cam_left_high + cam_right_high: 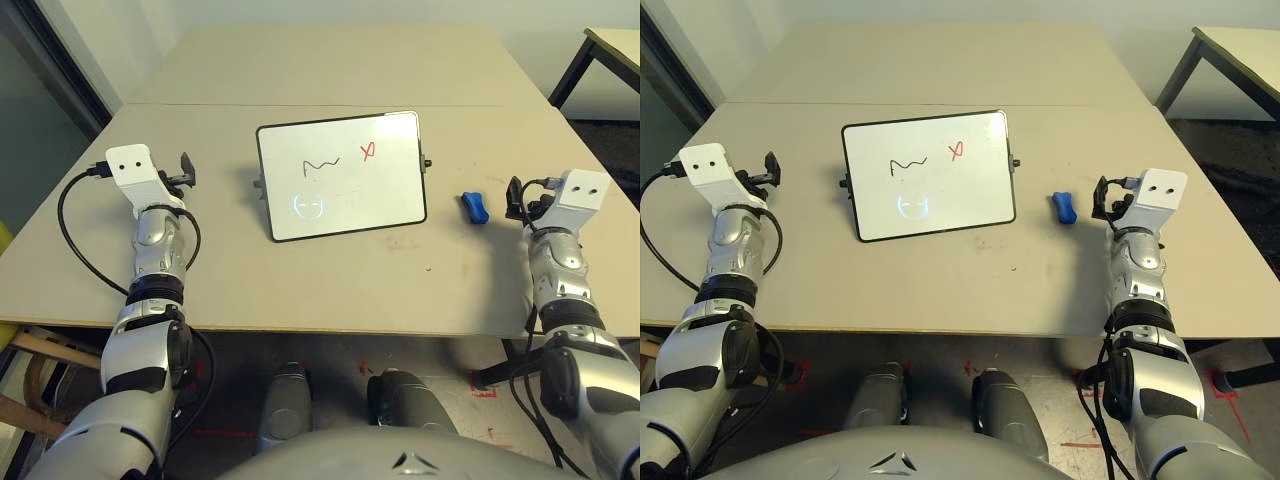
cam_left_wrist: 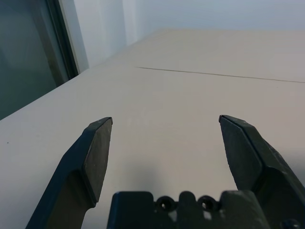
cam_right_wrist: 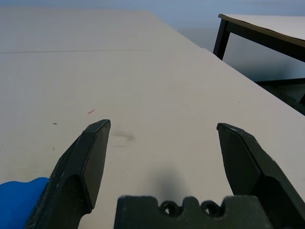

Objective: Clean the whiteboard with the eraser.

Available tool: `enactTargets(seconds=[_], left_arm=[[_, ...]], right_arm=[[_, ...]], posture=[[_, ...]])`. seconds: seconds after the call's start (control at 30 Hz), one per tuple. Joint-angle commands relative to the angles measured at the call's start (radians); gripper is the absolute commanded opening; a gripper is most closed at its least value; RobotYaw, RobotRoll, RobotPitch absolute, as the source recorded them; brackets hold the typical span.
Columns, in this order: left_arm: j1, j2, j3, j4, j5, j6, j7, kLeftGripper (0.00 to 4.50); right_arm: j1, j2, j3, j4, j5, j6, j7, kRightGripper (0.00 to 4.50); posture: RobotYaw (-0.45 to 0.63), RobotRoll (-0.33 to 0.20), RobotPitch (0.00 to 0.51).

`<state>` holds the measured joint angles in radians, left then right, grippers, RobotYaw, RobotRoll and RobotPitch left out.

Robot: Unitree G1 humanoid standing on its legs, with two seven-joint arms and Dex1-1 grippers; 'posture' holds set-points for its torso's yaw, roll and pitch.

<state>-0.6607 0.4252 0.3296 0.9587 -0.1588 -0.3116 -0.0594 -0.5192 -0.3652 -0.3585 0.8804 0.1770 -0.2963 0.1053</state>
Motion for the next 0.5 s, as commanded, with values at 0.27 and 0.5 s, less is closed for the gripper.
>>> enactTargets(seconds=[0.27, 0.5], left_arm=[[-0.019, 0.062, 0.003, -0.045, -0.036, 0.041, -0.135, 4.5], [-0.038, 0.213, -0.019, -0.096, -0.126, 0.133, -0.606, 4.5]], right_arm=[[0.022, -0.007, 0.04, -0.212, -0.012, 0.173, -0.022, 4.44], [0.01, -0.066, 0.111, -0.554, 0.012, 0.733, 0.005, 4.44]], posture=[[0.2, 0.0, 0.056], [0.18, 0.0, 0.06]])
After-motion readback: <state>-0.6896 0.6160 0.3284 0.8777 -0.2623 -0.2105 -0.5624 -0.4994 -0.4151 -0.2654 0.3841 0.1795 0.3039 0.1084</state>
